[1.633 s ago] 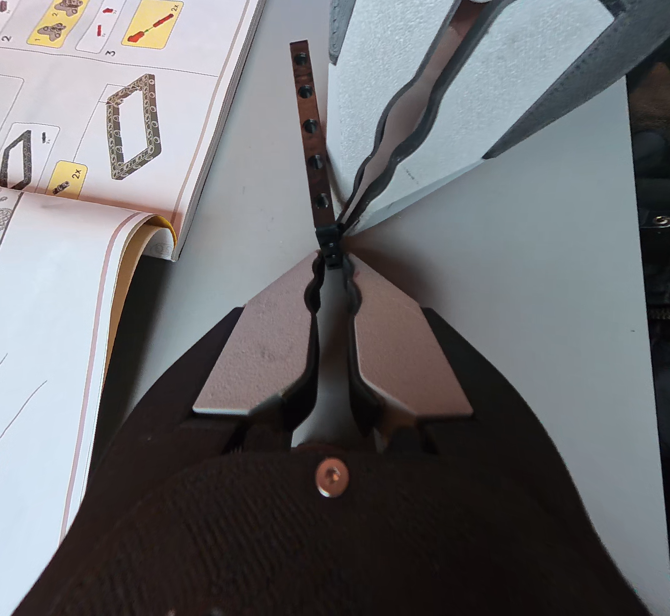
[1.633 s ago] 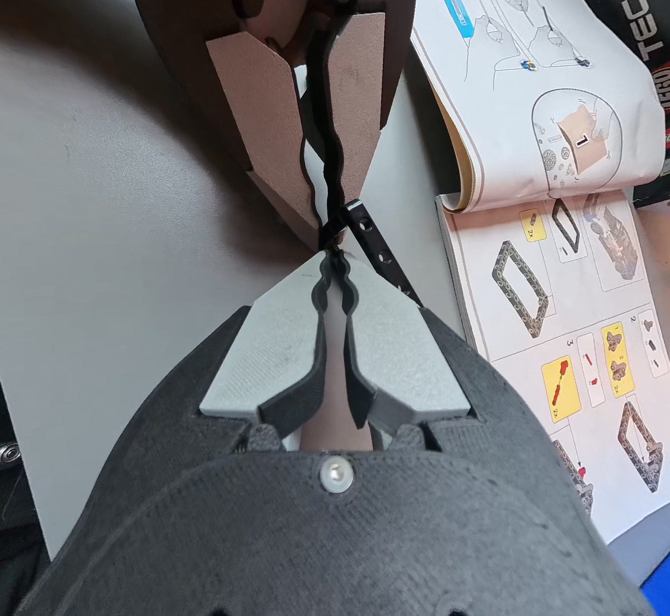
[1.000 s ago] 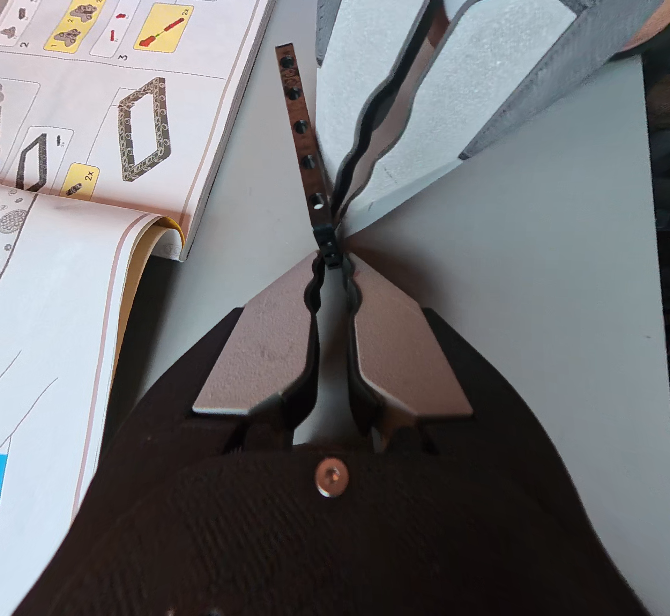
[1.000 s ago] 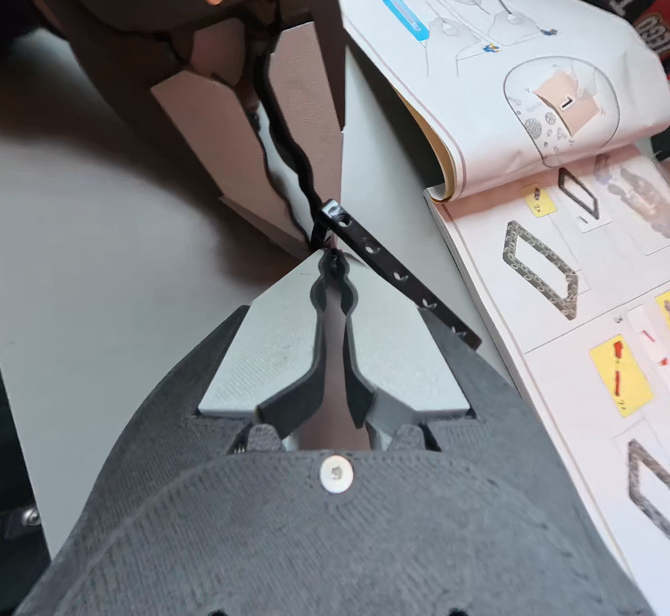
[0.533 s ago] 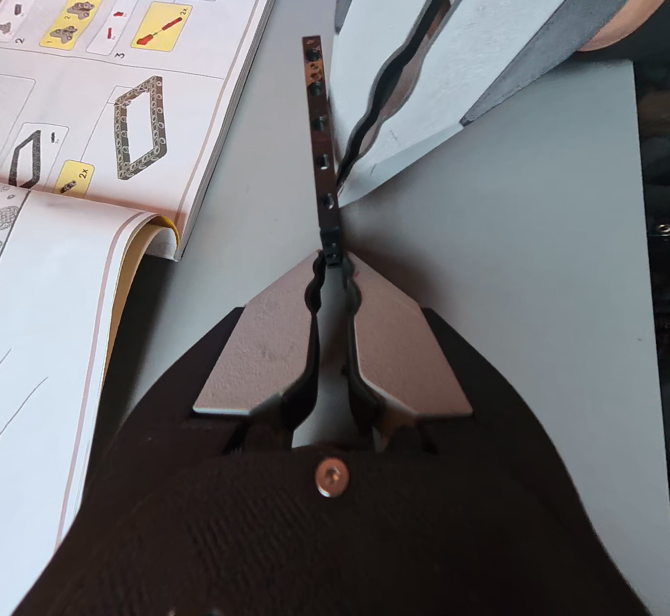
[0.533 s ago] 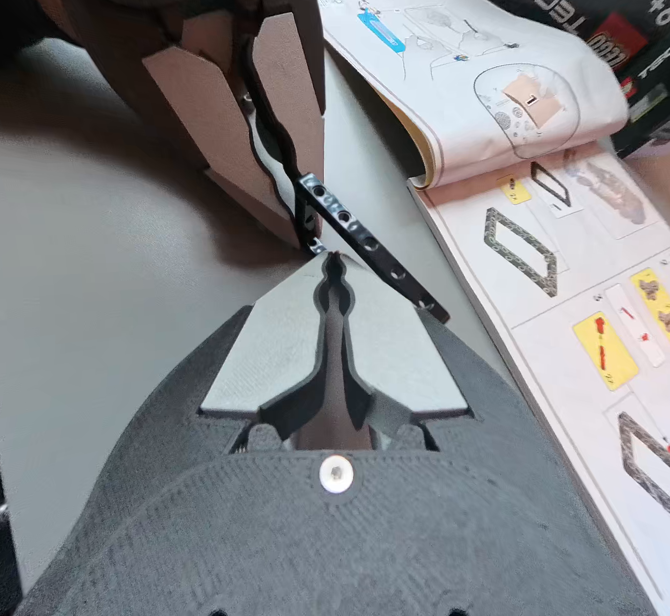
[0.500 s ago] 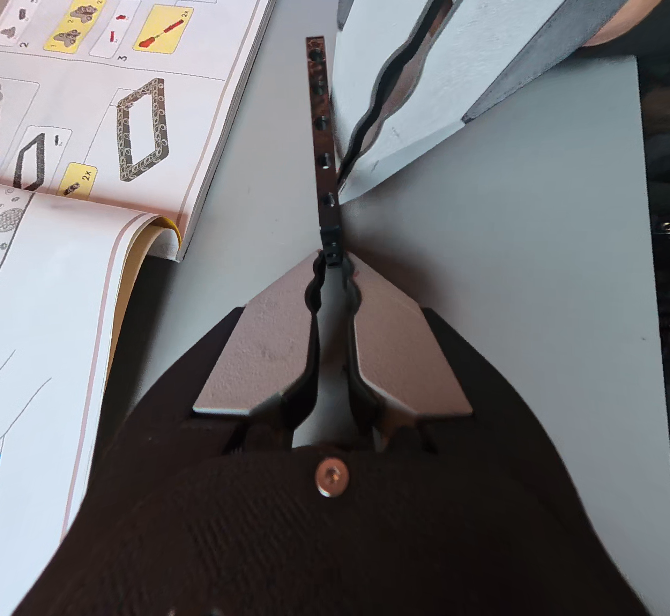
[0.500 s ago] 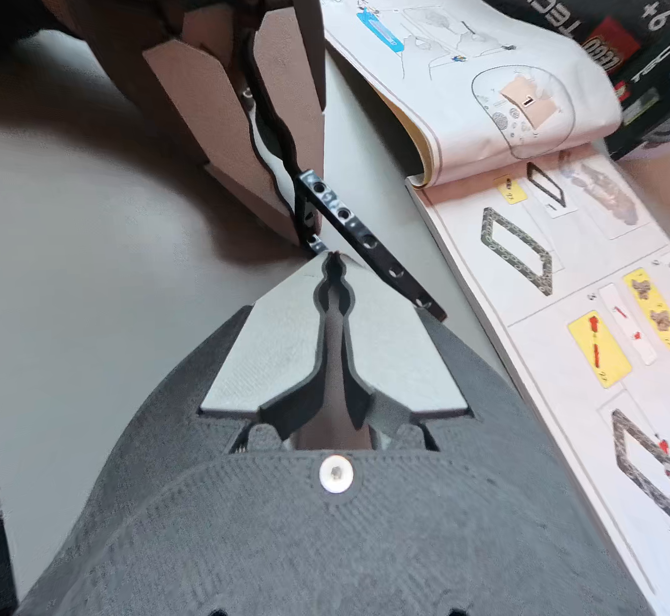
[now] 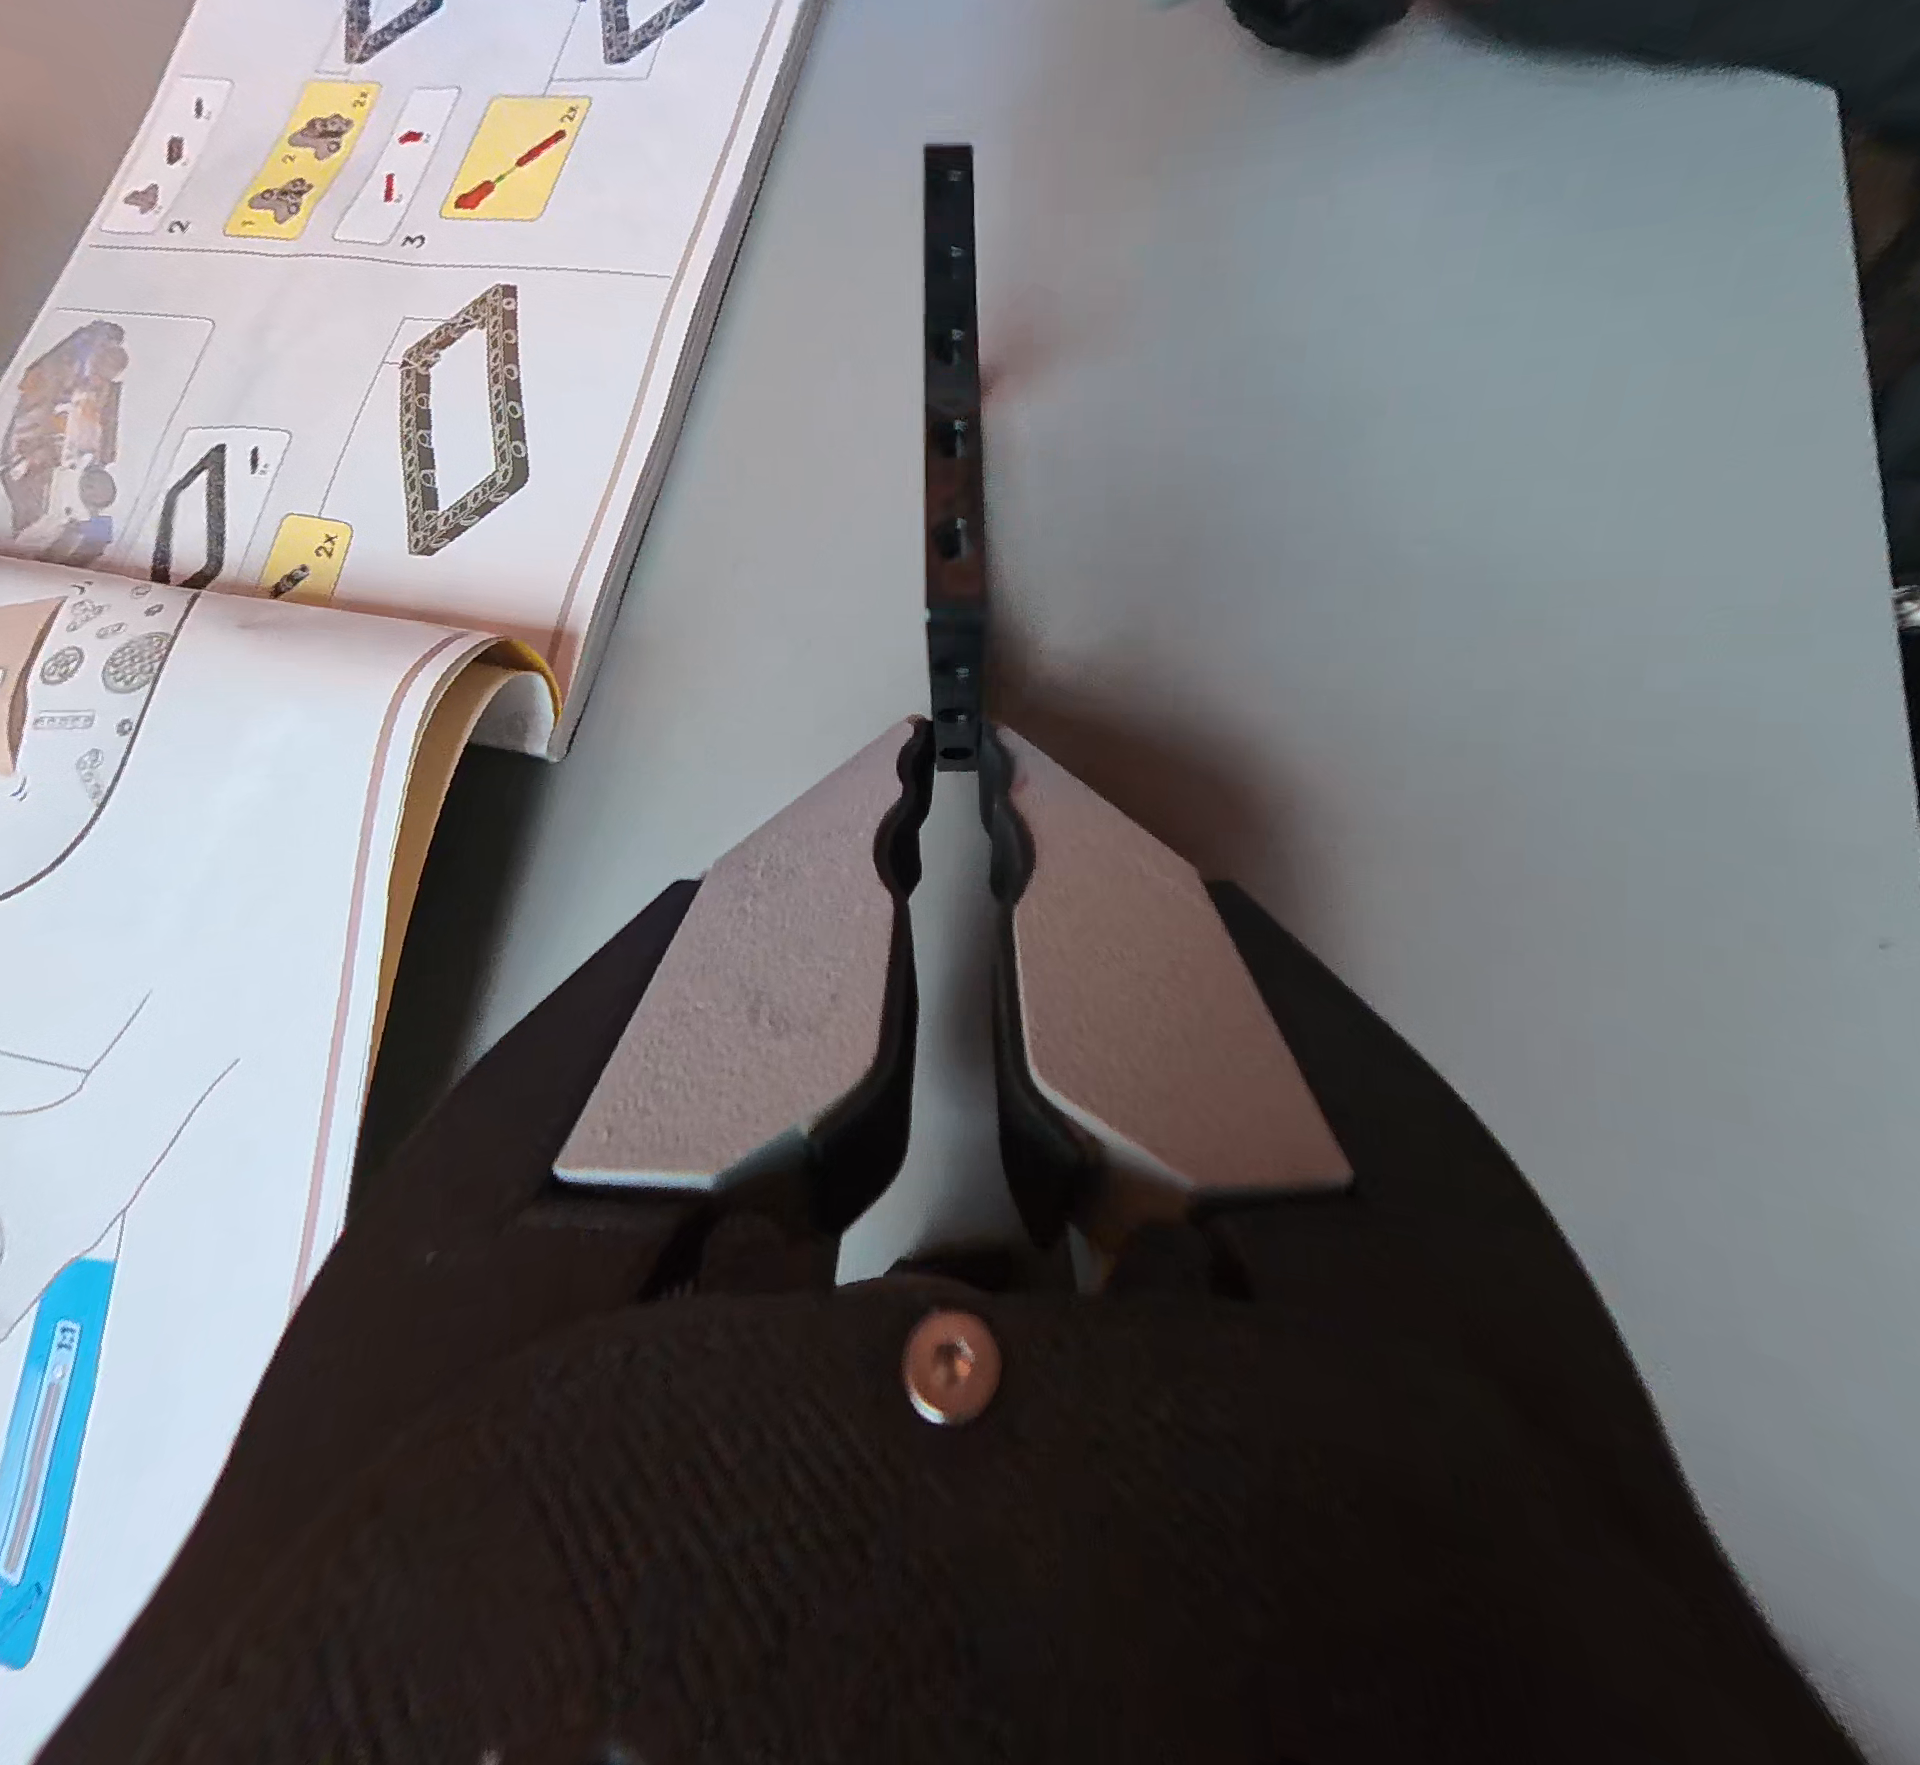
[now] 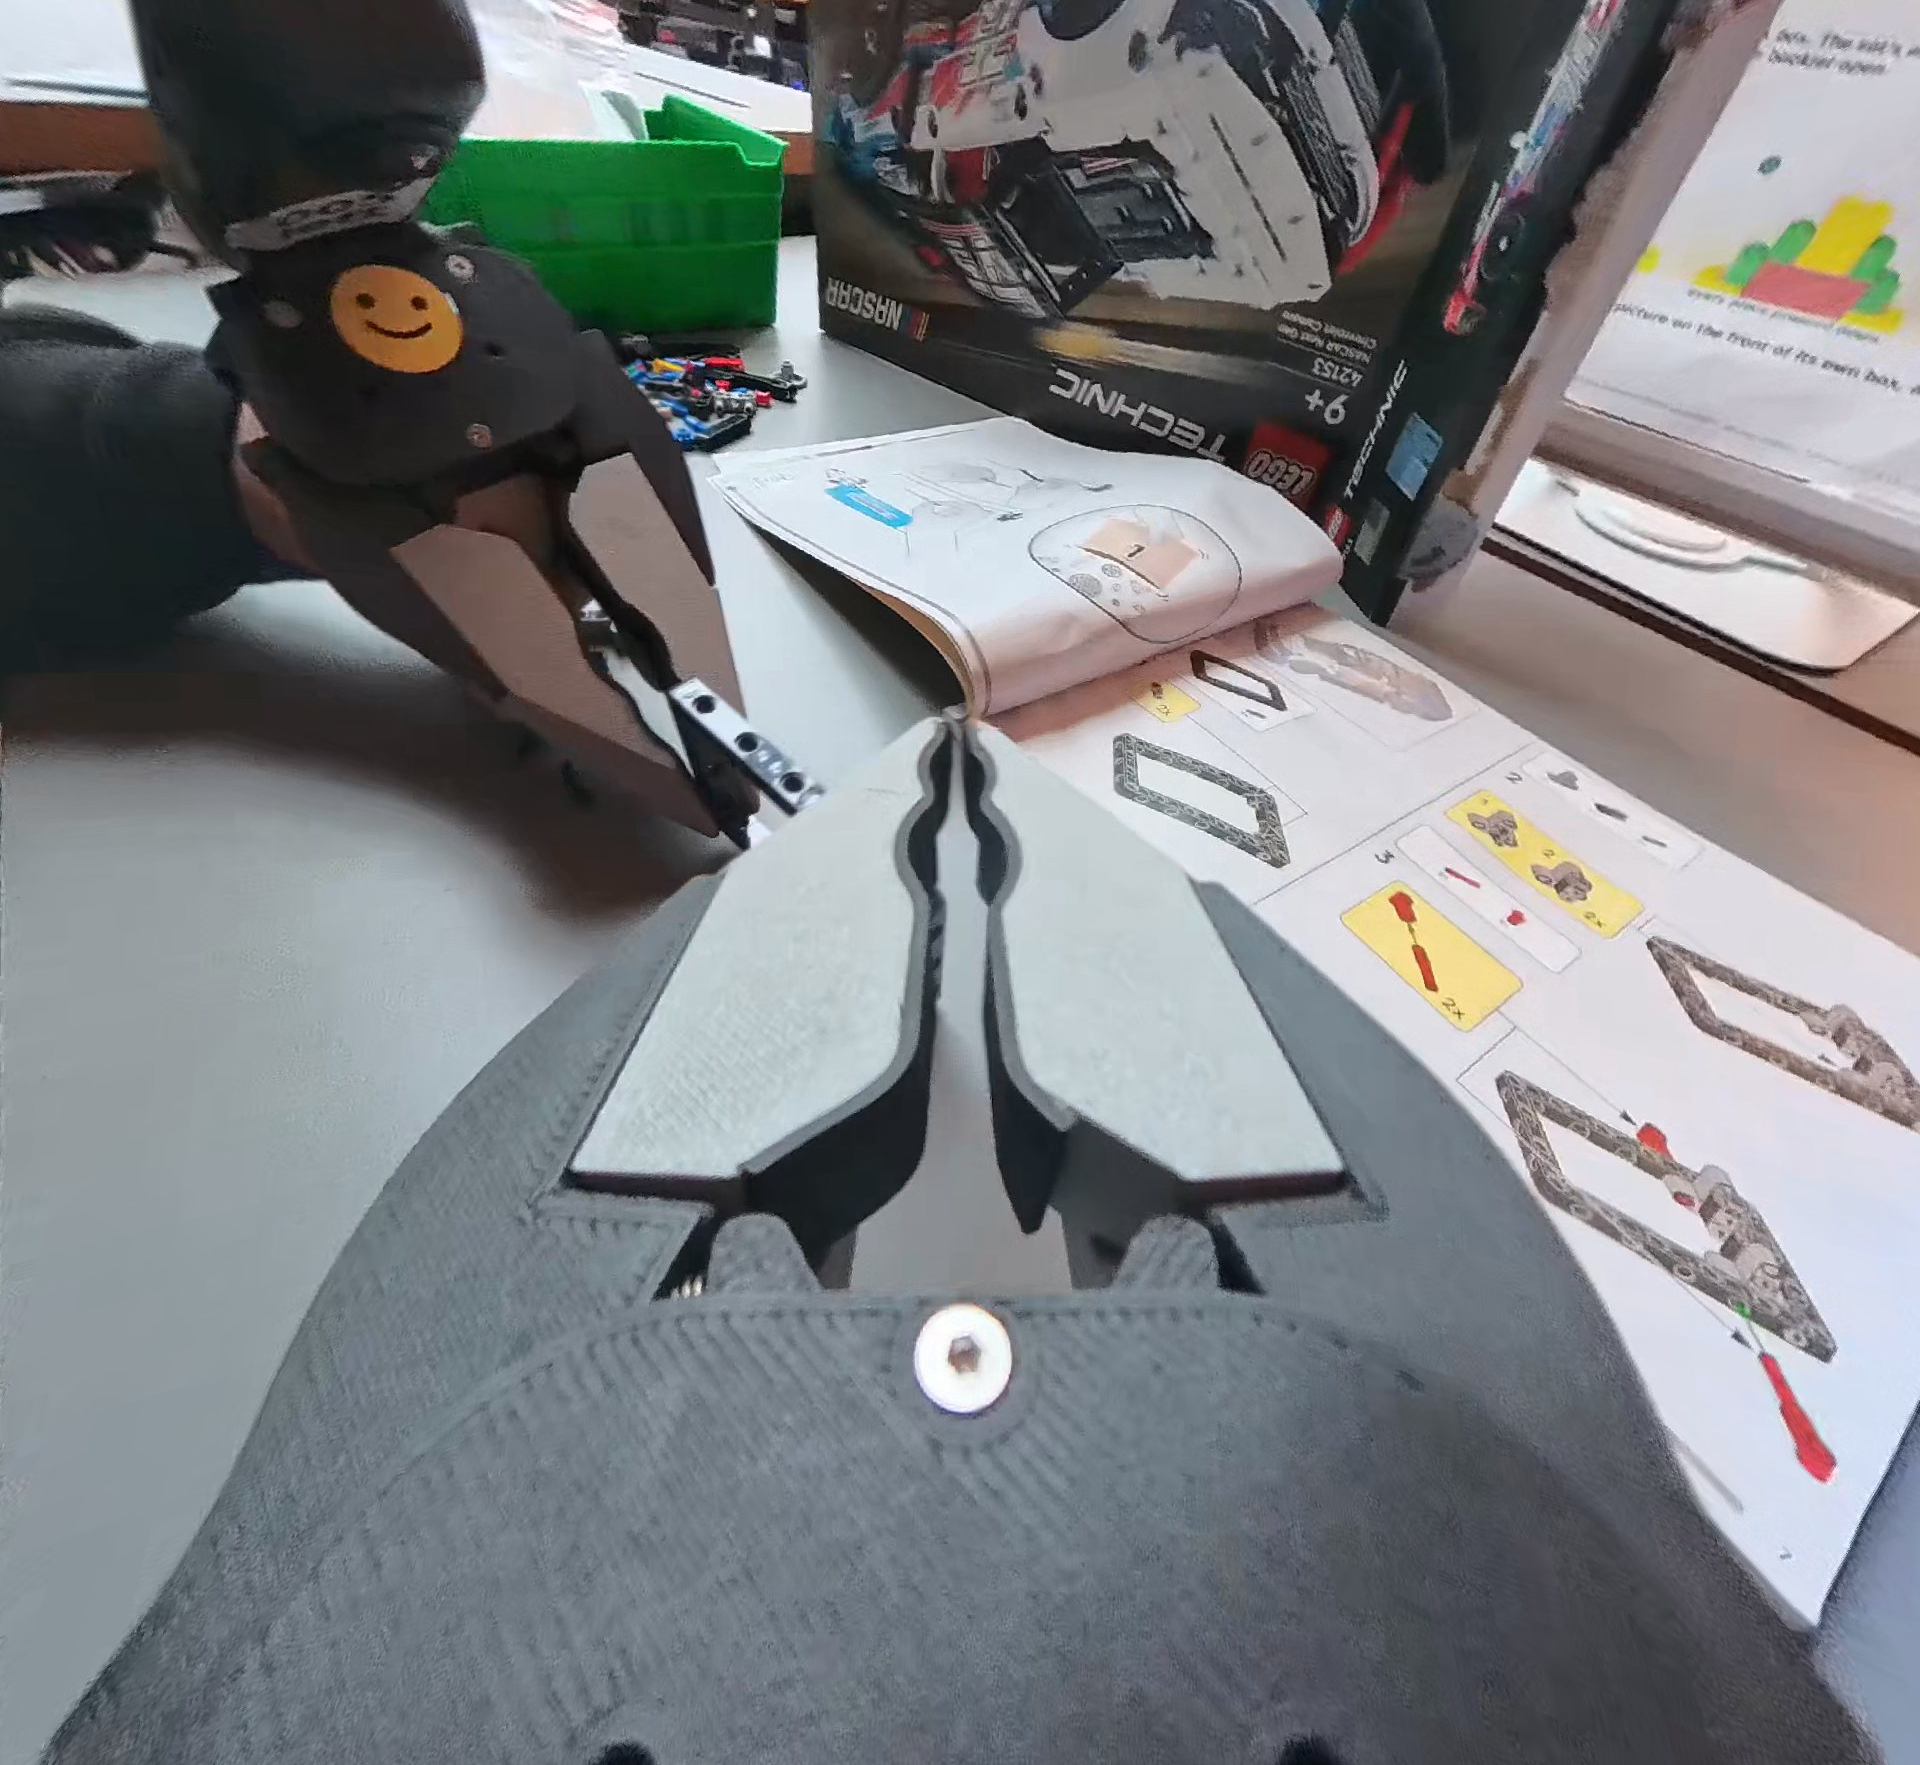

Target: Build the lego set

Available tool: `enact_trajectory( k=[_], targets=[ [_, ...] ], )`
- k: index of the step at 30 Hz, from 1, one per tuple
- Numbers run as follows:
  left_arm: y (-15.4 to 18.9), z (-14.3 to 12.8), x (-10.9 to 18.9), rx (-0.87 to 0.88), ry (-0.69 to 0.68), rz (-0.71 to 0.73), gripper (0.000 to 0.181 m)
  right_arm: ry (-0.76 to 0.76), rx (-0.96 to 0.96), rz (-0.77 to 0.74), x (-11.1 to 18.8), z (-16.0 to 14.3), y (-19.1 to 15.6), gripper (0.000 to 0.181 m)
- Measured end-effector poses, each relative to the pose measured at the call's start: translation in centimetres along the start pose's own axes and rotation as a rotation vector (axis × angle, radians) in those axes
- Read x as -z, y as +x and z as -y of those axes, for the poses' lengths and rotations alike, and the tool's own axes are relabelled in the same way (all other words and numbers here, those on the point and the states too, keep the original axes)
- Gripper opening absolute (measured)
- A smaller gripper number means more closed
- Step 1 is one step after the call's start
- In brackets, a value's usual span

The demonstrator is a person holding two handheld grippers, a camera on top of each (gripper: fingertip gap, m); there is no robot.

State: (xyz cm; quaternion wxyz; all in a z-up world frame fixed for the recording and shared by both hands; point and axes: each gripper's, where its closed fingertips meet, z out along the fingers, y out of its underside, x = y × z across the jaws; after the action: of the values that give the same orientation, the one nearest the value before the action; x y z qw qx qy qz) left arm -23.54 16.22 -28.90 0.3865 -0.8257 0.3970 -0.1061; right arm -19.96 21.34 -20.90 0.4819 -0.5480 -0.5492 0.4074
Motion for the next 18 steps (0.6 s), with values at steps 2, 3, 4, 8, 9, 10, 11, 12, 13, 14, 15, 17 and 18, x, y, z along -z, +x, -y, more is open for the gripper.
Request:
enact_trajectory(
  k=[2, 3, 4, 8, 9, 10, 11, 12, 13, 14, 15, 17, 18],
  targets=[
    [0.1, 0.1, -0.1, -0.004, -0.003, 0.001, 0.006, 0.003, -0.028, 0.000, 0.0, 0.0, 0.3, 0.006],
    [0.0, 0.0, -0.1, -0.005, -0.008, 0.006, 0.006, -0.001, -0.034, -0.001, -0.1, -0.1, 0.3, 0.006],
    [0.0, 0.0, -0.1, -0.002, -0.010, 0.008, 0.006, -0.010, -0.034, -0.006, -0.2, -0.3, 0.4, 0.006],
    [-0.3, -0.2, -0.1, 0.028, -0.016, 0.014, 0.019, -0.046, -0.028, -0.016, -0.5, -0.9, 0.4, 0.005],
    [-0.3, -0.1, 0.0, 0.034, -0.012, 0.016, 0.024, -0.053, -0.027, -0.014, -0.6, -1.0, 0.4, 0.005],
    [-0.3, -0.1, 0.1, 0.041, -0.010, 0.021, 0.029, -0.055, -0.027, -0.011, -0.7, -1.0, 0.3, 0.005],
    [-0.4, 0.0, 0.4, 0.047, -0.016, 0.029, 0.035, -0.054, -0.027, -0.011, -0.7, -1.0, 0.3, 0.005],
    [-0.5, 0.0, 0.8, 0.047, -0.021, 0.044, 0.041, -0.054, -0.028, -0.013, -0.7, -1.0, 0.3, 0.005],
    [-0.7, 0.2, 1.3, 0.047, -0.012, 0.056, 0.042, -0.054, -0.032, -0.014, -0.7, -1.1, 0.4, 0.005],
    [-0.7, 0.5, 1.9, 0.055, 0.009, 0.056, 0.039, -0.060, -0.043, -0.012, -0.8, -1.2, 0.4, 0.005],
    [-0.8, 0.8, 2.5, 0.073, 0.033, 0.049, 0.037, -0.074, -0.057, -0.005, -0.9, -1.5, 0.4, 0.005],
    [-1.2, 0.9, 3.4, 0.111, 0.049, 0.043, 0.037, -0.104, -0.073, 0.010, -1.2, -1.9, 0.3, 0.006],
    [-1.6, 0.6, 3.8, 0.117, 0.042, 0.055, 0.038, -0.109, -0.070, 0.015, -1.2, -2.0, 0.2, 0.007]
  ],
)
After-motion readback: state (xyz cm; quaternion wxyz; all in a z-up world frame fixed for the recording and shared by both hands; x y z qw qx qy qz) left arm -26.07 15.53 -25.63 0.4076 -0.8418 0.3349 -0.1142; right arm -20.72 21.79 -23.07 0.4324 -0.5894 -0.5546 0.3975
